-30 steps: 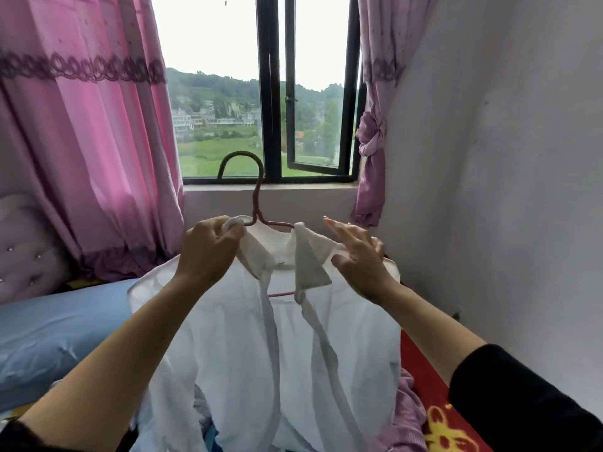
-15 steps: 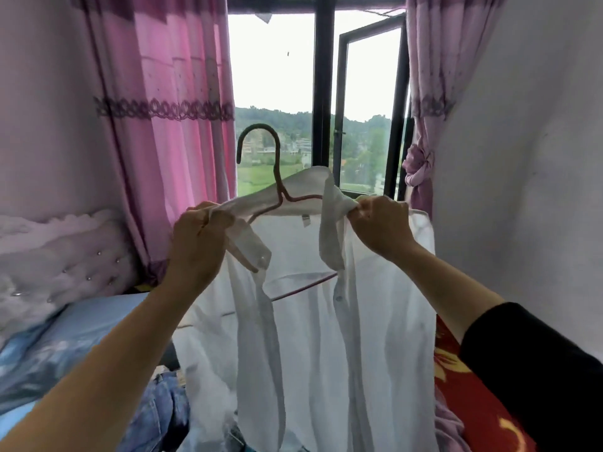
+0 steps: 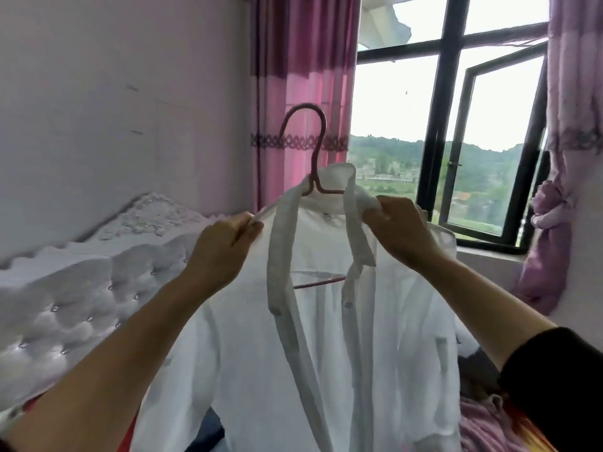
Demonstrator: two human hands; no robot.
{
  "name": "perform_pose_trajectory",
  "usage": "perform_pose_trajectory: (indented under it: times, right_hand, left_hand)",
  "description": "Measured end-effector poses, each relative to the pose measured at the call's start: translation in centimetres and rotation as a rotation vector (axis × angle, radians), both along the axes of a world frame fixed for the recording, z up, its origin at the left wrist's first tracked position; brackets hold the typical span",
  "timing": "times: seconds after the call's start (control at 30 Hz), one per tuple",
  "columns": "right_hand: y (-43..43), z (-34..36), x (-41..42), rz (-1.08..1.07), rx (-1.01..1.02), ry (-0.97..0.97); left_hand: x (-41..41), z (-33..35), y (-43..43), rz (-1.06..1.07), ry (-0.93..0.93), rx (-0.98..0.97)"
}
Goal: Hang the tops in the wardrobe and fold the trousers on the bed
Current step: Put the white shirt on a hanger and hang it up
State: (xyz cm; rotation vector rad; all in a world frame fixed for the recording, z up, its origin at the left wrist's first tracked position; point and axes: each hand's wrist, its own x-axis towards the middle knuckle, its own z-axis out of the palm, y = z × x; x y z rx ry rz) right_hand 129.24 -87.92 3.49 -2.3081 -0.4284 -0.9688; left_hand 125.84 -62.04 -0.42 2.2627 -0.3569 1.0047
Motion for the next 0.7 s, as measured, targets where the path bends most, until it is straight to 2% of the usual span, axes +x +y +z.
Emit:
perform_pose_trajectory:
  times: [0.1,0.23,0.43,0.7]
  right_hand:
    - [4.3,0.4,-3.2,0.243,-0.036,0.008]
    - [10.1,2.1,-7.5,0.615,0.087,0.033]
    - [19.5,2.0,-11.3,0.7,-0.255,-0.013]
    - [33.8,2.1,-17.1,0.895,-0.327,0.098]
  left_hand:
    - [-4.2,0.6,2.5,0.033,0.039,-0.004]
    - [-10.3,1.5,6.8,0.087,0.058,-0.014]
    - [-18.4,0.9,15.1,0.219,0.099,-0.039]
    - [-30.8,-0.2,28.7,0.475,0.182,-0.082]
